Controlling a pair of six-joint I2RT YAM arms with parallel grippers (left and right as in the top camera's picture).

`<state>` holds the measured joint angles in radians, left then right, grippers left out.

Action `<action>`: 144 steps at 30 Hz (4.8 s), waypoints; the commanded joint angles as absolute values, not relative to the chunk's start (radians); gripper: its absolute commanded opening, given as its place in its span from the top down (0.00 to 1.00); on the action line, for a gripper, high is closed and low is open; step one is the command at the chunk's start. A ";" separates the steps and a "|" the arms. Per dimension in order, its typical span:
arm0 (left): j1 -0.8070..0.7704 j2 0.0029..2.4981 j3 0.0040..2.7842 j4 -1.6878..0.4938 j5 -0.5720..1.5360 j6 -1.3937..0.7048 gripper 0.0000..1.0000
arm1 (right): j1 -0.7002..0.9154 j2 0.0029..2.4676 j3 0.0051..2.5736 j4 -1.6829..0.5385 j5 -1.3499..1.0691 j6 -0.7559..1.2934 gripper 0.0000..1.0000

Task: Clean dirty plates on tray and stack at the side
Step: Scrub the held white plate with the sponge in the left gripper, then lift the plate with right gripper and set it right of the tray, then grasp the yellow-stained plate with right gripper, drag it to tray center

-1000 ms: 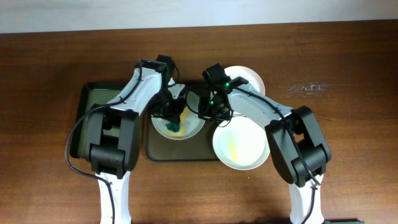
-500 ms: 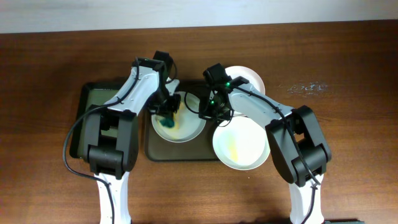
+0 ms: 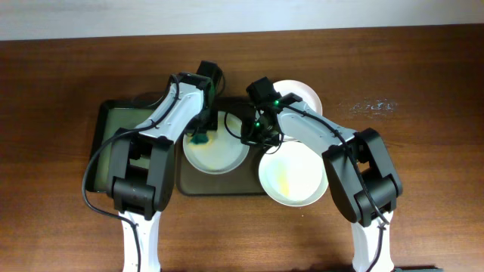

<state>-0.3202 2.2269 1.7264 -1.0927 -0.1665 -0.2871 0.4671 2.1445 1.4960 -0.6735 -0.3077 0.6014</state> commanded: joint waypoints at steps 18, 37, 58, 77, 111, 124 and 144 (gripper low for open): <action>-0.152 2.163 2.204 -1.323 -0.067 -0.325 1.00 | 0.464 2.179 1.480 -0.724 -0.251 0.516 0.96; 0.016 2.164 2.356 -1.501 -0.068 -0.230 1.00 | 0.901 2.059 1.932 -1.227 0.995 0.513 0.96; 0.016 2.165 2.356 -1.501 -0.068 -0.230 1.00 | 0.876 2.059 1.932 -1.217 0.770 0.588 0.96; 0.013 2.165 2.356 -1.501 -0.068 -0.230 1.00 | -0.352 1.966 1.862 -1.395 -0.080 0.217 0.96; -0.093 2.165 2.356 -1.470 -0.068 -0.230 1.00 | -0.082 1.489 1.241 -1.208 -0.179 0.218 0.55; -0.103 2.165 2.356 -1.441 -0.068 -0.230 1.00 | 0.057 1.579 0.899 -0.805 -0.183 0.297 0.67; -0.103 2.165 2.356 -1.428 -0.068 -0.230 1.00 | 0.358 1.611 1.107 -0.845 -0.233 0.541 0.96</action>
<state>-0.0990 2.1696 2.3470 -1.4338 -0.0643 -0.2466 0.2100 1.6241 1.0798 -0.9524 -0.2543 0.3653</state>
